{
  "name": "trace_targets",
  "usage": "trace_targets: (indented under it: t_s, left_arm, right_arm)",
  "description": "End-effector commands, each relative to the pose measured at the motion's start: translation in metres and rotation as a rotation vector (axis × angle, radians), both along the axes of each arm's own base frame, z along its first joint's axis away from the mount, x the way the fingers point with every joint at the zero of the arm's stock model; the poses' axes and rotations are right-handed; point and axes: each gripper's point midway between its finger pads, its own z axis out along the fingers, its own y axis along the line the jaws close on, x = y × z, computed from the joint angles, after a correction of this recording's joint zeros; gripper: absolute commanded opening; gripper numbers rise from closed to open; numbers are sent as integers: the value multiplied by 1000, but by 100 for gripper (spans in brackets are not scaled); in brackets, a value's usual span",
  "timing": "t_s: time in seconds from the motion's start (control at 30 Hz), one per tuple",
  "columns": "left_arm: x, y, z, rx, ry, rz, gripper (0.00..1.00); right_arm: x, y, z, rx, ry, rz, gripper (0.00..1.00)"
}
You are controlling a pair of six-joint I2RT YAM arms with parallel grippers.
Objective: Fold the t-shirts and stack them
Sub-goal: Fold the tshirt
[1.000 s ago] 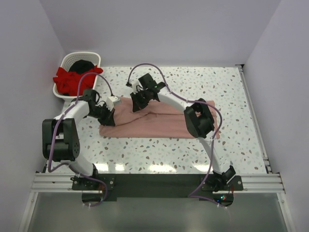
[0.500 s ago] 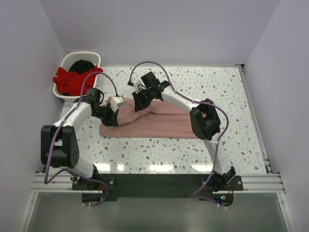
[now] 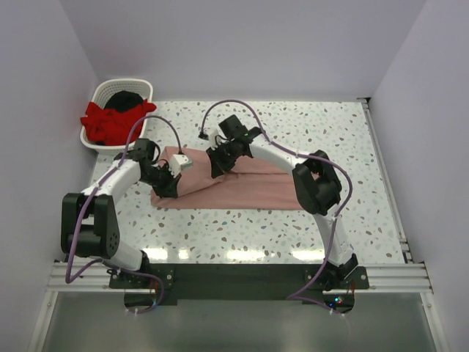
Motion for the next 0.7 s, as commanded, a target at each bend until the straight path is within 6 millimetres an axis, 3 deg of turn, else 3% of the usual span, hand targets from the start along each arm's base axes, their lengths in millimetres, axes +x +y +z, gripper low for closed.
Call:
trace_targets:
  t_s: [0.0,0.17,0.27,0.4,0.63,0.67]
  left_arm:
    - [-9,4,-3,31,6,-30,0]
    - [-2,1,-5,31,3,-34,0]
    - [16,-1,3,22,-18,-21,0]
    - [55,-4,21,18,-69,4,3]
    - [104,-1,21,46,-111,22,5]
    - [108,0,14,56,-97,31,5]
  right_arm:
    - [-5,-1,40,63,-55,32,0]
    - [-10,-6,34,46,-46,37,0]
    - [-7,-7,35,49,-53,27,0]
    - [7,-9,32,49,-61,-27,0]
    - [42,-19,26,71,-50,-155,0]
    - [45,-19,24,72,-49,-165,0]
